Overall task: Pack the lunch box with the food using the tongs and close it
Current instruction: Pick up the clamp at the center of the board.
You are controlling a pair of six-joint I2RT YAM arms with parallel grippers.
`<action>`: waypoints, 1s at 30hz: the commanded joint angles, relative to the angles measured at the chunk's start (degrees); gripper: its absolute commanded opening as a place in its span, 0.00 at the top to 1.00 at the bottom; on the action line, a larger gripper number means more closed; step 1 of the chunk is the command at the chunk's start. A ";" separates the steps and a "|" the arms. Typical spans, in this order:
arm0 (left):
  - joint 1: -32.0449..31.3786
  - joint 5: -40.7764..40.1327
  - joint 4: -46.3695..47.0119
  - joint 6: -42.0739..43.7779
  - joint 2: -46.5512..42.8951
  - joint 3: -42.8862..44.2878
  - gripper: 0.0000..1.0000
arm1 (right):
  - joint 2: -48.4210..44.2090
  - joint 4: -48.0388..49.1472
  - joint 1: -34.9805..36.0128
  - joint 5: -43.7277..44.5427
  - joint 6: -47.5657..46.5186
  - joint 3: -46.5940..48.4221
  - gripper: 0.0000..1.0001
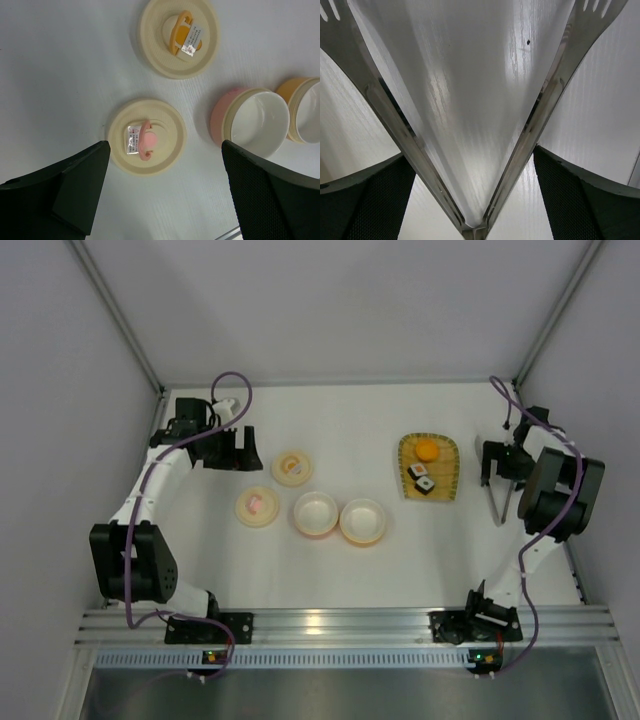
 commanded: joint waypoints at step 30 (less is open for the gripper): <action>0.29 -1.97 0.44 0.94 -2.85 1.58 0.02 | -0.96 4.50 0.61 -8.34 -3.26 -2.06 0.44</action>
